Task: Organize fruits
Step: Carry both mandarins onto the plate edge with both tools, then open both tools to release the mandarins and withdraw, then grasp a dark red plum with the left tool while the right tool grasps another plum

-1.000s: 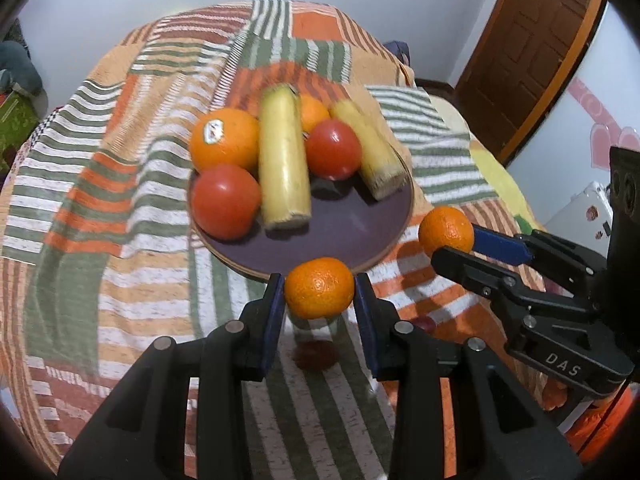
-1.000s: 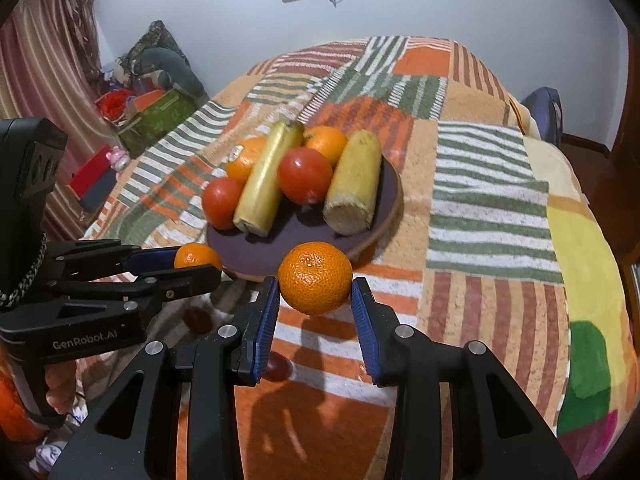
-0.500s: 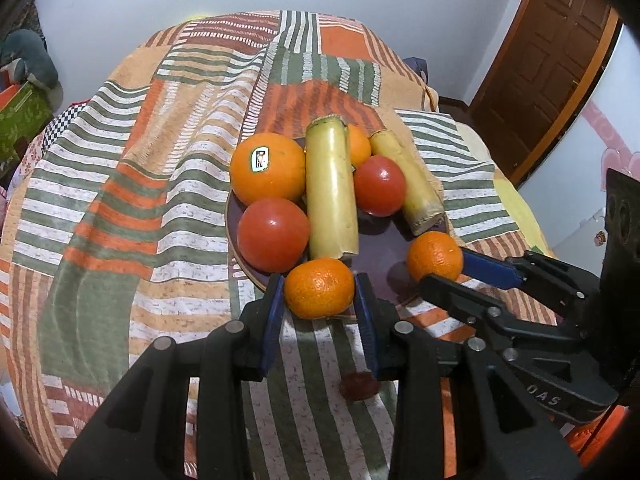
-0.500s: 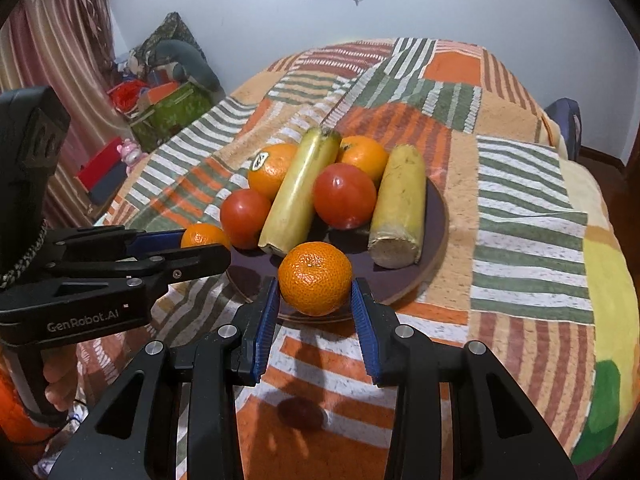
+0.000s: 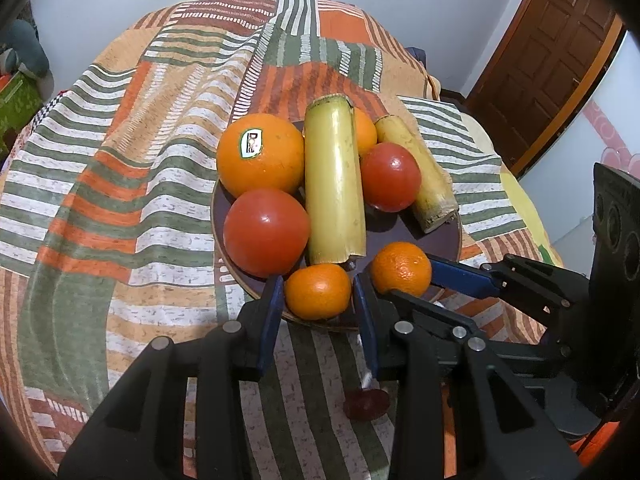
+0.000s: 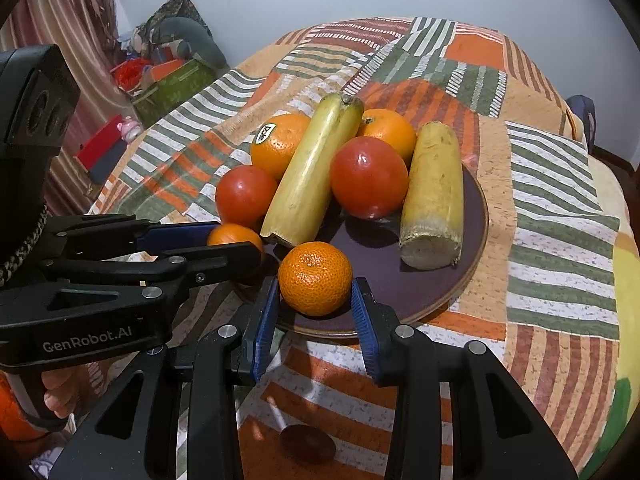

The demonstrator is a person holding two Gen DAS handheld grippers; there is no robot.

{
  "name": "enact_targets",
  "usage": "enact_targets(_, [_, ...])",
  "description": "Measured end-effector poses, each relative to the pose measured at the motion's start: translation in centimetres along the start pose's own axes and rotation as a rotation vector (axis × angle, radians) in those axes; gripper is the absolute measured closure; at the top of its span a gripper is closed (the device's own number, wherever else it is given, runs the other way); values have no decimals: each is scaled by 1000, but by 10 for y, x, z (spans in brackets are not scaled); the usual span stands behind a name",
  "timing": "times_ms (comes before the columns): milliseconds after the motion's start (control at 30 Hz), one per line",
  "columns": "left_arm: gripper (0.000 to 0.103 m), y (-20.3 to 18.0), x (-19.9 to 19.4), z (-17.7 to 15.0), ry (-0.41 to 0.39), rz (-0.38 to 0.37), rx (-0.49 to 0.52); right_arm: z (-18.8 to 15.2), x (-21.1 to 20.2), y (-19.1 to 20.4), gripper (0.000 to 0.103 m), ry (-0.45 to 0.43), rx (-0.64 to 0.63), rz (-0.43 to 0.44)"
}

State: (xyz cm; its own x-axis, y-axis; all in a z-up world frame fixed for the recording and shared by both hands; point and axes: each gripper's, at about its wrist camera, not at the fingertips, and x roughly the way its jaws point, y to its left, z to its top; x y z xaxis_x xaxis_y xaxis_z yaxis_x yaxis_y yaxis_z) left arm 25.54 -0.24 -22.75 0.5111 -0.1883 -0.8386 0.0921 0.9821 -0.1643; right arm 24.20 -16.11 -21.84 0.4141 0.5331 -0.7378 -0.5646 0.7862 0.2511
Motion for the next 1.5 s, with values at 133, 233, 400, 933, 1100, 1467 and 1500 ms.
enact_targets(133, [69,1,1,0,1,-3,-6,0,1,0,68,7,1,3])
enact_targets(233, [68,1,1,0,3,-1,-5,1,0,0,68,11,3,1])
enact_targets(400, [68,1,-6,-3,-5,5,-4,1,-4,0,68,7,7,-9])
enact_targets(933, [68,-9,-50,-33,-31,7,17,-18,-52,3,67,-37,4,-65])
enact_targets(1100, [68,-16,-47,-50,10,2,33,-36,-56,5,65,-2,-12,-74])
enact_targets(1467, [68,-29,-24,-66,81,-10,70,-58,-42,12,65,61,-35,-51])
enact_targets(1500, [68,-30,-22,-66,85,-9,71,-58,-39,12,65,65,-34,-50])
